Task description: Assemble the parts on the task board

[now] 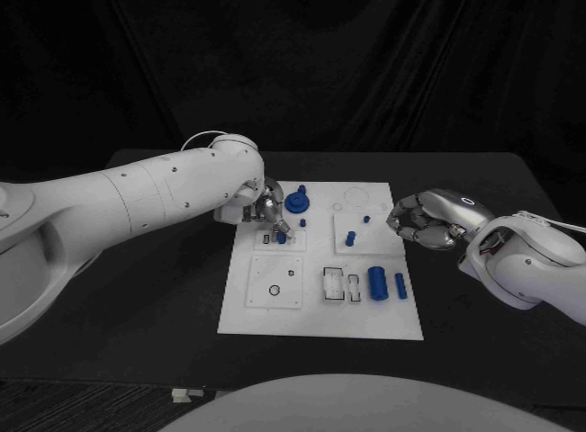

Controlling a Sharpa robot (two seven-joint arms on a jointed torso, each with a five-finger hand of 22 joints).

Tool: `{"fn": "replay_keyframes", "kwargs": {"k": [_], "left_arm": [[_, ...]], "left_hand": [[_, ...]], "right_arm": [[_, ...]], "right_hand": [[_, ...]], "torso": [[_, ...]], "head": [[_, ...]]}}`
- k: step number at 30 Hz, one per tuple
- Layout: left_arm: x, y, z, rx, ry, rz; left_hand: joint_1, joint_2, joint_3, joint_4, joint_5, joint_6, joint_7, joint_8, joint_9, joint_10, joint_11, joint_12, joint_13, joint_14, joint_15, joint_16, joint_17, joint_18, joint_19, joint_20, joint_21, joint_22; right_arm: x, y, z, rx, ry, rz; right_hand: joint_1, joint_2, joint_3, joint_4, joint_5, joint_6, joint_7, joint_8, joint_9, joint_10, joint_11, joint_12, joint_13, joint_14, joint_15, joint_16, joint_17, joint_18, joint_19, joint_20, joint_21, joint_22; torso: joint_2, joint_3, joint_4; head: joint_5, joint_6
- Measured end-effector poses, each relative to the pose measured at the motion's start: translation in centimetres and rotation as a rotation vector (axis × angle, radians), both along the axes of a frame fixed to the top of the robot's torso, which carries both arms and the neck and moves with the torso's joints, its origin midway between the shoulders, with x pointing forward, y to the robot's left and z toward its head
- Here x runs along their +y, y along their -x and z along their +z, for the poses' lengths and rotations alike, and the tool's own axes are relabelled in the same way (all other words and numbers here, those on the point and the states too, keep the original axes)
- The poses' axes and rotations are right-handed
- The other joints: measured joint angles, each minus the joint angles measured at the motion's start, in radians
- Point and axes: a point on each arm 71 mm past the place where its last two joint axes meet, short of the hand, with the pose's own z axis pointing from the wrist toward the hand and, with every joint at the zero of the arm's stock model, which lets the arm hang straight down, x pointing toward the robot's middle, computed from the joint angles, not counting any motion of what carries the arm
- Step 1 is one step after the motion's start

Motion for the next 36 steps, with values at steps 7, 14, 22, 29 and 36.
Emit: {"fn": "replay_keyframes", "kwargs": {"k": [7, 14, 22, 29, 36], "left_arm": [[0.1, 0.0, 0.0, 0.001, 0.004, 0.000], [0.3, 0.1, 0.0, -0.003, 0.016, 0.002], [0.5, 0.3, 0.0, -0.023, 0.034, 0.010], [0.8, 0.7, 0.0, -0.054, 0.057, 0.023], [1.3, 1.7, 0.3, -0.113, 0.099, 0.048]], "left_hand": [[0.026, -0.024, 0.046, -0.032, 0.052, 0.018, -0.011, 0.000, 0.013, 0.000, 0.000, 0.000, 0.000, 0.000, 0.000, 0.000, 0.000, 0.000, 0.000, 0.000, 0.000, 0.000], [0.042, -0.037, 0.095, -0.062, 0.066, 0.020, -0.009, 0.000, 0.025, 0.000, 0.000, 0.000, 0.000, 0.000, 0.000, 0.000, 0.000, 0.000, 0.000, 0.000, 0.000, 0.000], [0.036, -0.042, 0.145, -0.073, 0.081, 0.023, -0.008, 0.003, 0.038, 0.001, -0.007, 0.000, 0.000, 0.000, 0.000, 0.000, 0.000, 0.000, 0.000, 0.000, 0.000, 0.000], [0.030, -0.049, 0.164, -0.073, 0.085, 0.025, -0.007, 0.003, 0.045, 0.001, -0.007, -0.004, 0.000, -0.004, -0.004, 0.000, 0.000, 0.000, 0.000, 0.000, 0.000, 0.000], [0.019, -0.059, 0.186, -0.079, 0.092, 0.016, -0.009, 0.004, 0.050, 0.001, -0.007, -0.019, 0.000, -0.004, -0.004, 0.000, 0.000, 0.000, 0.000, 0.000, -0.004, 0.000]], "right_arm": [[-0.1, 0.0, 0.0, 0.001, 0.004, -0.003], [0.0, -0.1, -0.1, 0.004, 0.008, -0.006], [-0.1, -0.2, -0.2, 0.010, 0.013, -0.010], [-0.1, -0.2, -0.3, 0.014, 0.016, -0.013], [-0.2, -0.1, -0.6, 0.022, 0.020, -0.018]], "right_hand": [[0.000, 0.000, 0.000, 0.000, 0.000, 0.000, 0.000, 0.000, 0.000, 0.000, 0.000, 0.000, 0.000, 0.000, 0.000, 0.000, 0.000, 0.000, 0.000, 0.000, 0.000, 0.000], [0.000, 0.000, 0.003, -0.003, 0.000, 0.000, 0.000, 0.000, 0.000, 0.000, 0.000, 0.000, 0.000, 0.000, 0.000, 0.000, 0.000, 0.000, 0.000, 0.000, -0.012, 0.000], [0.000, 0.000, 0.003, -0.003, 0.000, 0.000, 0.000, 0.000, 0.000, 0.003, 0.002, 0.000, 0.000, 0.000, 0.000, 0.000, 0.000, 0.000, 0.000, 0.000, -0.017, 0.001], [0.000, 0.000, 0.003, -0.003, 0.000, 0.000, 0.000, 0.000, 0.000, 0.004, 0.004, 0.000, 0.000, 0.000, 0.000, 0.000, 0.000, 0.000, 0.000, 0.000, -0.023, 0.001], [0.000, 0.000, 0.005, -0.005, 0.000, 0.000, 0.000, 0.000, 0.000, 0.004, 0.004, 0.000, 0.000, 0.000, 0.000, 0.000, 0.000, 0.000, 0.000, 0.000, -0.023, 0.001]], "torso": [[0.000, -0.0001, 0.0000], [0.000, -0.0001, 0.0000], [0.000, -0.0003, 0.0007], [0.000, -0.0003, 0.0011], [-0.001, 0.0002, 0.0010]], "head": [[0.000, 0.000], [0.003, 0.000], [0.004, 0.000], [0.002, 0.000], [-0.001, 0.000]]}}
